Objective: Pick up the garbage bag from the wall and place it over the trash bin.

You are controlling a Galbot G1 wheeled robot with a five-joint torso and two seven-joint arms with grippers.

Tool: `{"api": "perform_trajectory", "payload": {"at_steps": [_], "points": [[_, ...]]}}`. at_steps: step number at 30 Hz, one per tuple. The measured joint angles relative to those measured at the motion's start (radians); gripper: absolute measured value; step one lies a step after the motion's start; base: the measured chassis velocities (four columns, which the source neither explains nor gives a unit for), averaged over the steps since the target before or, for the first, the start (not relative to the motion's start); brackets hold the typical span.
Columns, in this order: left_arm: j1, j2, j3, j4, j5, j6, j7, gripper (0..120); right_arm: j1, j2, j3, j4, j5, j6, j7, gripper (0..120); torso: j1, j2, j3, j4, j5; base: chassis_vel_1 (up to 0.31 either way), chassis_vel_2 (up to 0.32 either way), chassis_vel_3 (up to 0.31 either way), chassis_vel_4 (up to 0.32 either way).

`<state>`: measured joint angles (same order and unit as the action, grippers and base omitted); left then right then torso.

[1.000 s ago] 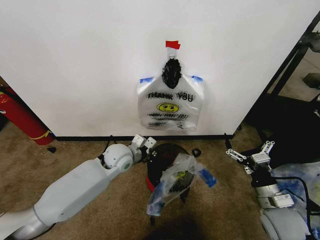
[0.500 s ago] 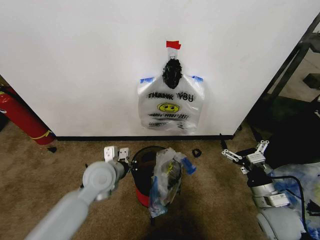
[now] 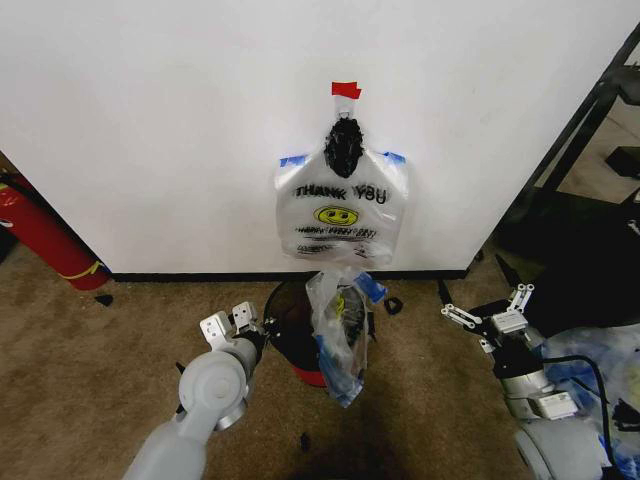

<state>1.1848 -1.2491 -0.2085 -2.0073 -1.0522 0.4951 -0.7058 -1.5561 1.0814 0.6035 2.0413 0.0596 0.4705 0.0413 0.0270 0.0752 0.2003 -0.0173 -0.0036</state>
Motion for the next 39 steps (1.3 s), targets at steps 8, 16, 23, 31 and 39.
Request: {"api": "perform_trajectory", "payload": {"at_steps": [8, 16, 23, 31, 39], "points": [[0.034, -0.033, 0.016, 0.03, 0.114, -0.069, 0.092, 0, 0.008, -0.012, -0.008, -0.019, 0.0, 0.018, -0.004, 100, 0.0, 0.0, 0.0, 0.0, 0.0, 0.0, 0.0, 0.0, 0.0], [0.063, -0.039, 0.034, 0.04, 0.179, -0.081, 0.109, 4, 0.027, -0.009, -0.022, -0.04, -0.001, 0.029, -0.016, 100, 0.0, 0.0, 0.0, 0.0002, 0.0, 0.0, 0.0, 0.0, 0.0], [0.053, -0.026, 0.046, 0.037, 0.183, -0.058, 0.095, 30, 0.034, -0.006, -0.026, -0.038, 0.0, 0.028, -0.022, 100, 0.0, 0.0, 0.0, 0.0, -0.0002, 0.0, 0.0, 0.0, 0.0], [0.026, 0.065, 0.048, -0.051, 0.189, -0.061, 0.122, 59, 0.029, -0.003, -0.022, -0.038, 0.0, 0.03, -0.024, 100, 0.0, 0.0, 0.0, 0.0, -0.0003, 0.0, 0.0, 0.0, 0.0], [0.018, 0.298, 0.089, -0.178, 0.476, -0.168, 0.391, 86, 0.044, -0.003, -0.021, -0.066, -0.005, 0.005, -0.024, 100, 0.0, 0.0, 0.0, 0.0004, -0.0004, 0.0, 0.0, 0.0, 0.0]]}}
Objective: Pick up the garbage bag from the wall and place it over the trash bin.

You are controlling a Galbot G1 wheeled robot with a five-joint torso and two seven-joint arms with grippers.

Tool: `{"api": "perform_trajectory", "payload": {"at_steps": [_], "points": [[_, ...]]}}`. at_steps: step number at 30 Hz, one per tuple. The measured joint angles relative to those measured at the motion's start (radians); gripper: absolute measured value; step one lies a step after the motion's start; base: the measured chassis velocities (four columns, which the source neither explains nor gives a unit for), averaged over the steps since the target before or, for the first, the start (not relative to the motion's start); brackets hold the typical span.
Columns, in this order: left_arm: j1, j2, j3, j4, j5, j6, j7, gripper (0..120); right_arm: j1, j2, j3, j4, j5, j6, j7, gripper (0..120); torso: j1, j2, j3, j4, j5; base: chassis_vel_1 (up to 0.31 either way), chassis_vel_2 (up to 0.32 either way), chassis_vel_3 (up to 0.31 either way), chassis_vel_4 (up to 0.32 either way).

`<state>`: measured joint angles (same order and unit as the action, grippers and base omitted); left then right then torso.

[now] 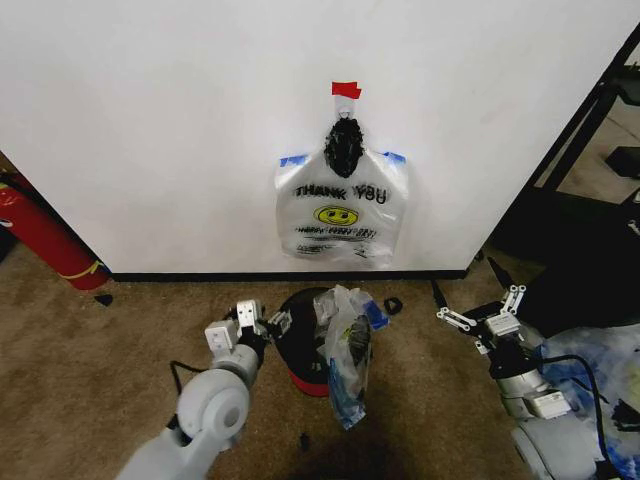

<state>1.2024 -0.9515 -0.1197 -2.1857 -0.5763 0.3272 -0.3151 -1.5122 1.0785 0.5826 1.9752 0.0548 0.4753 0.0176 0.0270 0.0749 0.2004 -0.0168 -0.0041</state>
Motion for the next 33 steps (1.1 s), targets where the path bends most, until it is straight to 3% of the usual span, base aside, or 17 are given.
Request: {"api": "perform_trajectory", "payload": {"at_steps": [2, 4, 6, 7, 10, 13, 16, 18, 21, 27, 33], "points": [[-0.069, 0.12, 0.04, -0.035, 0.113, -0.038, 0.165, 95, 0.006, 0.008, -0.008, -0.006, -0.008, -0.027, 0.0, 100, 0.0, 0.0, 0.0, -0.0003, -0.0001, 0.0, 0.0, 0.0, 0.0], [-0.167, 0.209, 0.092, -0.066, 0.119, -0.032, 0.248, 99, 0.016, 0.016, -0.009, -0.014, -0.022, -0.04, 0.0, 100, 0.0, 0.0, 0.0, -0.0009, 0.0001, 0.0, 0.0, 0.0, 0.0], [-0.186, 0.223, 0.102, -0.071, 0.116, -0.028, 0.257, 100, 0.018, 0.017, -0.009, -0.016, -0.024, -0.042, -0.001, 100, 0.0, 0.0, 0.0, -0.0008, 0.0001, 0.0, 0.0, 0.0, 0.0], [-0.25, 0.268, 0.141, -0.085, 0.102, -0.014, 0.282, 100, 0.024, 0.019, -0.003, -0.026, -0.034, -0.053, -0.001, 100, 0.0, 0.0, 0.0, -0.0008, 0.0002, 0.0, 0.0, 0.0, 0.0], [-0.364, 0.309, 0.226, -0.103, 0.074, 0.024, 0.306, 100, 0.028, 0.017, 0.016, -0.04, -0.061, -0.103, 0.013, 100, 0.0, 0.0, 0.0, -0.0002, 0.0002, 0.0, 0.0, 0.0, 0.0], [-0.424, 0.303, 0.275, -0.107, 0.048, 0.067, 0.307, 100, 0.026, 0.014, 0.027, -0.041, -0.078, -0.139, 0.027, 100, 0.0, 0.0, 0.0, -0.0003, 0.0001, 0.0, 0.0, 0.0, 0.0], [-0.516, 0.266, 0.374, -0.109, 0.021, 0.183, 0.296, 100, 0.021, 0.01, 0.038, -0.041, -0.1, -0.169, 0.033, 100, 0.0, 0.0, 0.0, -0.0007, 0.0001, 0.0, 0.0, 0.0, 0.0], [-0.569, 0.229, 0.442, -0.112, 0.017, 0.308, 0.285, 100, 0.02, 0.009, 0.043, -0.041, -0.108, -0.173, 0.034, 100, 0.0, 0.0, 0.0, -0.0004, 0.0003, 0.0, 0.0, 0.0, 0.0], [-0.605, 0.197, 0.488, -0.118, 0.004, 0.376, 0.261, 100, 0.018, 0.012, 0.043, -0.04, -0.11, -0.174, 0.034, 100, 0.0, 0.0, 0.0, -0.0004, 0.0002, 0.0, 0.0, 0.0, 0.0], [-0.656, 0.137, 0.569, -0.082, 0.039, 0.417, 0.246, 100, 0.008, 0.024, 0.042, -0.041, -0.121, -0.169, 0.032, 100, 0.0, 0.0, 0.0, -0.0004, 0.0004, 0.0, 0.0, 0.0, 0.0], [-0.734, 0.094, 0.652, 0.022, 0.276, 0.417, 0.314, 95, -0.007, 0.034, 0.042, -0.04, -0.132, -0.152, 0.029, 100, 0.0, 0.0, 0.0, -0.0006, 0.0003, 0.0, 0.0, 0.0, 0.0]]}}
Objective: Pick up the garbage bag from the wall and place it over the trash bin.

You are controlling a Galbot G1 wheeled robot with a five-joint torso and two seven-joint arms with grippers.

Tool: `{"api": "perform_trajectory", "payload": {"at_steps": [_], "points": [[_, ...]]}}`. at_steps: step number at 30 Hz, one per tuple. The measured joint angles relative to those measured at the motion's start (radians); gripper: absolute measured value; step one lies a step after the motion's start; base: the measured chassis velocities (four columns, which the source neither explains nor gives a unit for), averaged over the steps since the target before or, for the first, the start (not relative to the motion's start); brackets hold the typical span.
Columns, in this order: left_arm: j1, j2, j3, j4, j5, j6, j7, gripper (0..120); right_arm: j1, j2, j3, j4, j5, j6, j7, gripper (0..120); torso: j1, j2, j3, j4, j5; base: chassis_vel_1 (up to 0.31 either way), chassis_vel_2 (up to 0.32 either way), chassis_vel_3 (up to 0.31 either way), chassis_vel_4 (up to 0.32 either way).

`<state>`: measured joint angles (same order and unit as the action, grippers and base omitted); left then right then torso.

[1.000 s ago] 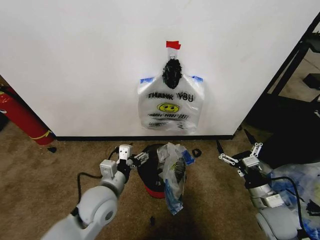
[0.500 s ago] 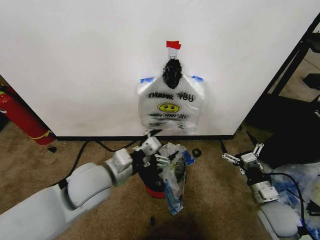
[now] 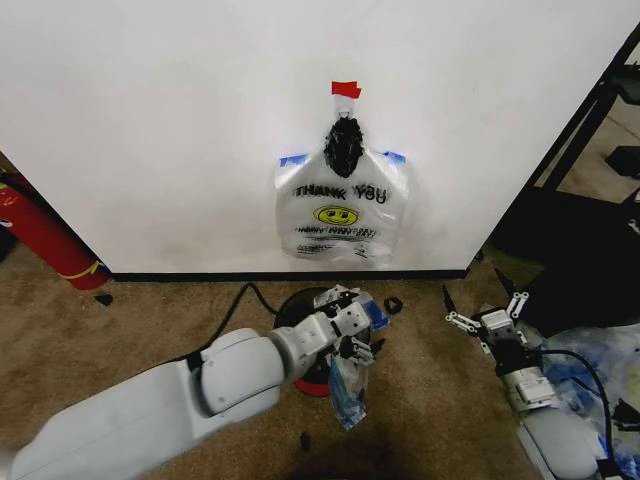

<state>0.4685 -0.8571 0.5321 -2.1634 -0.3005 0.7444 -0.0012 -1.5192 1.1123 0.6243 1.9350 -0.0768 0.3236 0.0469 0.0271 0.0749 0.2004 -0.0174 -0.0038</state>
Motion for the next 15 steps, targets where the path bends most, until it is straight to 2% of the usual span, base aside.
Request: {"api": "perform_trajectory", "payload": {"at_steps": [1, 5, 8, 15], "points": [[0.0, 0.0, 0.0, 0.0, 0.0, 0.0, 0.0, 95, 0.0, 0.0, 0.0, 0.0, 0.0, 0.0, 0.0, 100, 0.0, 0.0, 0.0, 0.0, 0.0, 0.0, 0.0, 0.0, 0.0], [-0.042, -0.002, 0.028, 0.03, 0.126, -0.002, 0.085, 87, 0.002, 0.006, -0.001, -0.002, -0.005, 0.007, -0.002, 100, 0.0, 0.0, 0.0, 0.0001, 0.0, 0.0, 0.0, 0.0, 0.0], [-0.048, -0.004, 0.036, 0.043, 0.156, -0.003, 0.119, 80, 0.006, 0.009, -0.005, -0.004, -0.005, 0.009, -0.003, 100, 0.0, 0.0, 0.0, 0.0003, 0.0001, 0.0, 0.0, 0.0, 0.0], [-0.05, -0.005, 0.049, 0.074, 0.212, -0.006, 0.194, 52, 0.008, 0.009, -0.006, -0.014, -0.005, 0.029, -0.007, 100, 0.0, 0.0, 0.0, 0.0003, 0.0001, 0.0, 0.0, 0.0, 0.0]]}}
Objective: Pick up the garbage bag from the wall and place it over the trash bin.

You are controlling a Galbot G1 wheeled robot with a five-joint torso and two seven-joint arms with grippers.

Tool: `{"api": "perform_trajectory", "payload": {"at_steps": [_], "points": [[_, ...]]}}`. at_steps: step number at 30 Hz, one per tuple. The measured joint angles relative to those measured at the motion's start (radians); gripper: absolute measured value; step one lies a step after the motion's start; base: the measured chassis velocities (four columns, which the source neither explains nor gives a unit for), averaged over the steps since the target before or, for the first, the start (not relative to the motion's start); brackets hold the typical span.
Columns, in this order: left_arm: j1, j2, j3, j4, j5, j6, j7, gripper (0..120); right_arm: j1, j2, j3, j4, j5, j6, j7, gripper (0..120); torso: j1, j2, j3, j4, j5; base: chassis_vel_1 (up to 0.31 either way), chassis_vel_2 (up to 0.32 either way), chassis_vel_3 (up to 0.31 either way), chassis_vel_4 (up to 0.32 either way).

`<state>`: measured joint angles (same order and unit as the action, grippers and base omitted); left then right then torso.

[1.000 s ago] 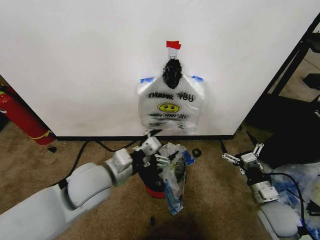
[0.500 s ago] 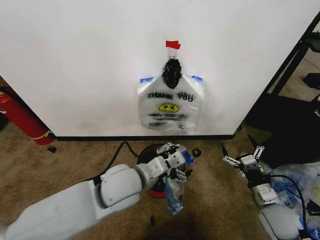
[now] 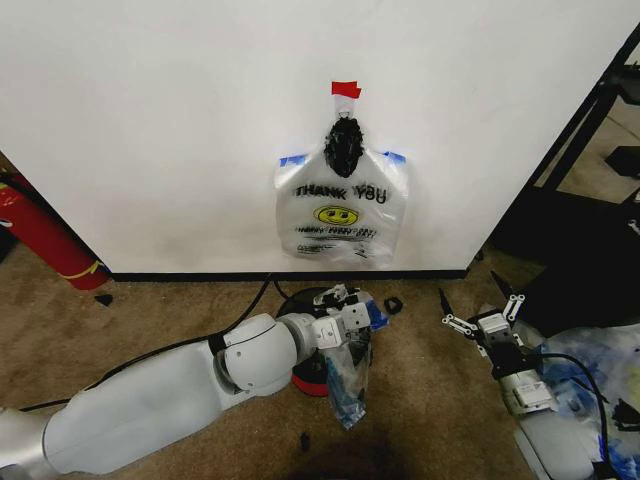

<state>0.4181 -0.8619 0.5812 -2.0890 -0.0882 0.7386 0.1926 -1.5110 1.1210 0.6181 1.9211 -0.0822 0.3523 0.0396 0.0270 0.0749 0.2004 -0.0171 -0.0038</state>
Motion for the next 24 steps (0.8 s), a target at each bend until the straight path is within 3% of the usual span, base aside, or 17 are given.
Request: {"api": "perform_trajectory", "payload": {"at_steps": [1, 7, 14, 24], "points": [[0.0, 0.0, 0.0, 0.0, 0.0, 0.0, 0.0, 52, 0.0, 0.0, 0.0, 0.0, 0.0, 0.0, 0.0, 100, 0.0, 0.0, 0.0, 0.0, 0.0, 0.0, 0.0, 0.0, 0.0], [0.009, -0.001, -0.017, 0.029, 0.048, -0.002, 0.073, 25, -0.006, 0.0, 0.0, -0.008, -0.002, 0.031, -0.002, 100, 0.0, 0.0, 0.0, -0.0001, 0.0, 0.0, 0.0, 0.0, 0.0], [0.056, -0.002, -0.06, 0.045, 0.038, -0.002, 0.05, 0, -0.004, -0.001, -0.003, -0.011, -0.005, 0.038, -0.002, 100, 0.0, 0.0, 0.0, -0.0002, -0.0001, 0.0, 0.0, 0.0, 0.0], [0.209, -0.042, -0.219, 0.085, -0.08, -0.003, -0.071, 0, 0.009, 0.001, -0.018, -0.025, -0.014, 0.042, -0.007, 100, 0.0, 0.0, 0.0, 0.0, -0.0001, 0.0, 0.0, 0.0, 0.0]]}}
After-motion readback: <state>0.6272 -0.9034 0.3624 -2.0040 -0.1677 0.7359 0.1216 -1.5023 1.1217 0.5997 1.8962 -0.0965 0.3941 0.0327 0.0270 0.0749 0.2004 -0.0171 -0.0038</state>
